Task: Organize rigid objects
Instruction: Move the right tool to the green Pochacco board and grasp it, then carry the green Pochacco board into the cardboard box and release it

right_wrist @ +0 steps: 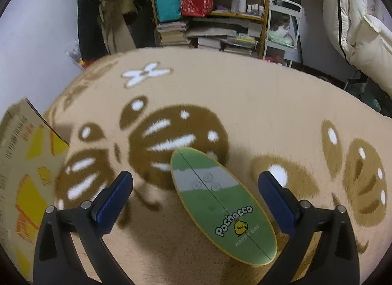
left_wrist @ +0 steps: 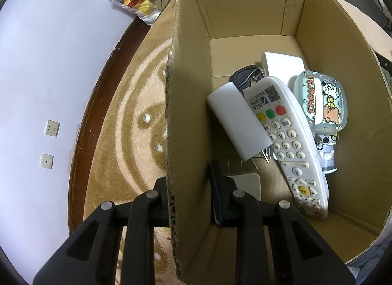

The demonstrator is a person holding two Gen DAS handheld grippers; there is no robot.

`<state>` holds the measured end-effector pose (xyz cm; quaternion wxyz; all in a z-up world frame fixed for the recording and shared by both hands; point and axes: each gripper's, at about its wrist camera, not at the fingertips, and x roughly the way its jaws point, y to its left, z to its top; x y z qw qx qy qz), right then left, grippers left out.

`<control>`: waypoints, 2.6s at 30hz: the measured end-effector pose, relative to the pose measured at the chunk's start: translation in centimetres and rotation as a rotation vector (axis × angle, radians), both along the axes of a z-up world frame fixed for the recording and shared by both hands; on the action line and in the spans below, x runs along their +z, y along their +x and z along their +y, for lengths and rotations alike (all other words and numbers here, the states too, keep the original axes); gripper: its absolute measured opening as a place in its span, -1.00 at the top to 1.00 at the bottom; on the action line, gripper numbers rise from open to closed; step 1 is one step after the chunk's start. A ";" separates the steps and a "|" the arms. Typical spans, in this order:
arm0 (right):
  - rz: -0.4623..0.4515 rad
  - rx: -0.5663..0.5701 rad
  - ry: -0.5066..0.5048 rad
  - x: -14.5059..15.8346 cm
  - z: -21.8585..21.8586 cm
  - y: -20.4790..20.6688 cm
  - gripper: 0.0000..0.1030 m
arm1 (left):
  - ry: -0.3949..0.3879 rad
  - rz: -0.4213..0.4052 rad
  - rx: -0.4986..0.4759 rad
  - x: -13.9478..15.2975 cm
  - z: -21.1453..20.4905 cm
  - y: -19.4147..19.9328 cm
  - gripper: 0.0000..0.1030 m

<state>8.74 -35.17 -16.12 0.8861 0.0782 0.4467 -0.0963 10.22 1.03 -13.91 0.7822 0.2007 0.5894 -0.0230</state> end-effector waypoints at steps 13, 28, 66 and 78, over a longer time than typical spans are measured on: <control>0.060 -0.039 -0.011 -2.4 -1.2 -0.4 -0.83 | 0.001 0.000 -0.004 0.1 -0.1 -0.2 0.53; 0.058 -0.054 0.024 -1.3 -1.5 -1.2 -0.21 | 0.008 -0.001 -0.009 0.1 -0.1 -0.3 0.53; -0.177 0.284 0.099 10.1 16.2 -1.3 -0.21 | 0.004 0.000 -0.008 0.3 0.1 0.0 0.53; -0.153 0.363 0.150 9.4 19.3 -1.9 -0.21 | -0.012 0.000 -0.001 0.5 0.7 0.1 0.53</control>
